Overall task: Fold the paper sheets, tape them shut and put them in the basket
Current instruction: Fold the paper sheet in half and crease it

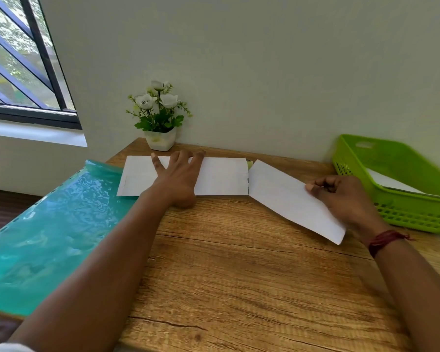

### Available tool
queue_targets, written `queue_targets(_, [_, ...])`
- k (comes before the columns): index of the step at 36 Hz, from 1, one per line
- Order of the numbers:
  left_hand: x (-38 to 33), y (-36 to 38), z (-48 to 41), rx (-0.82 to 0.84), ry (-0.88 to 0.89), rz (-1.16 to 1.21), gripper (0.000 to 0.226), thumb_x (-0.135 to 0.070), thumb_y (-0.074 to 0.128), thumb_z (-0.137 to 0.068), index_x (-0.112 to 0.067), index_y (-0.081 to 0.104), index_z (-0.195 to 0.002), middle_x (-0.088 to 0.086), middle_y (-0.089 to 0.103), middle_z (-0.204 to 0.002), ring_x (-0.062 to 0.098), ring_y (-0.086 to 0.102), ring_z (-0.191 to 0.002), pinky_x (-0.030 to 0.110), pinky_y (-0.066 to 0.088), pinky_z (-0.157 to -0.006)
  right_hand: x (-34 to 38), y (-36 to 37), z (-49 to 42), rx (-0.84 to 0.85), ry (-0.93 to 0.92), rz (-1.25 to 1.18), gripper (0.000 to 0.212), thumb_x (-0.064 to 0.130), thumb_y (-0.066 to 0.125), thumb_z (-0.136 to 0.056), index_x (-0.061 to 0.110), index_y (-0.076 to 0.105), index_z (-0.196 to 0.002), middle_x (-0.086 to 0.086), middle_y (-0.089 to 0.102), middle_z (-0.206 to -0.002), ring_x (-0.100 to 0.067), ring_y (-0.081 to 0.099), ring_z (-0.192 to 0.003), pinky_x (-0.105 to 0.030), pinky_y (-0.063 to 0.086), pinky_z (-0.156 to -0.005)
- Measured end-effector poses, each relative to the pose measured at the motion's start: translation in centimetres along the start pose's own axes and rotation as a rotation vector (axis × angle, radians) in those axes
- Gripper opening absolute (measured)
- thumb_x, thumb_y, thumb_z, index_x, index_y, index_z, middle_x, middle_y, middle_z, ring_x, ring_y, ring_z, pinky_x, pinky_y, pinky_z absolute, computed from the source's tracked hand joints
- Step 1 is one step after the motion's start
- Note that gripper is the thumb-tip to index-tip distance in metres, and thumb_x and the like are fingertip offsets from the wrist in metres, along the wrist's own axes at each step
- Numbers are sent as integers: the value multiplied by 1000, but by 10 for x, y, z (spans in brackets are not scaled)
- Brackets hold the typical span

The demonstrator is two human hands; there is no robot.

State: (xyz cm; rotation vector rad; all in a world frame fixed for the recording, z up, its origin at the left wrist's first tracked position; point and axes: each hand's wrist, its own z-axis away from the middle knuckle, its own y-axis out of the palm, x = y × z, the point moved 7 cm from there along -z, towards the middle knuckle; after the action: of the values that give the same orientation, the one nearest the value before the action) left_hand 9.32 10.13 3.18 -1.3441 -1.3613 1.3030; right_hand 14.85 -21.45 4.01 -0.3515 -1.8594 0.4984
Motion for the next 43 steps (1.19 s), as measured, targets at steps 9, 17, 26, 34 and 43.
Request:
queue_targets(9, [-6,1,-1,1,94,3,112,-11,75,-73,-30,1,-155,7,15,-153,29,1,-147,73,-9,-110,-2,0,-2,98,-1,-24,12,14,73,-86,21,72,-76,13,69,-65,8,57,-53,-8,43,-51])
queue_targets(17, [-12,2,-1,5,158,-12,114,-9,76,-72,-33,0,-154,4,14,-152,28,1,-146,75,-8,-109,-3,4,0,163,-22,32,4,21,74,-85,18,76,-84,-7,74,-78,-12,60,-68,-20,46,-59])
queue_targets(26, [-26,2,1,-42,227,-11,113,-9,76,-73,-37,2,-153,3,16,-150,26,3,-144,74,-10,-109,-7,8,2,117,26,-59,11,24,78,-82,15,76,-88,-24,70,-80,-19,58,-66,-31,44,-65])
queue_targets(34, [-17,0,-1,-60,163,53,107,-14,76,-74,-37,8,-154,4,17,-152,27,3,-146,74,-12,-109,-14,-14,5,-161,185,-427,1,22,72,-86,21,72,-87,-3,70,-83,-18,62,-81,-31,46,-69])
queue_targets(43, [1,-1,-4,-103,53,74,110,-13,76,-71,-35,7,-153,6,19,-151,28,4,-146,74,-14,-107,-27,-3,3,-139,341,-716,34,8,70,-85,15,56,-115,-2,68,-98,-13,65,-79,-33,54,-70])
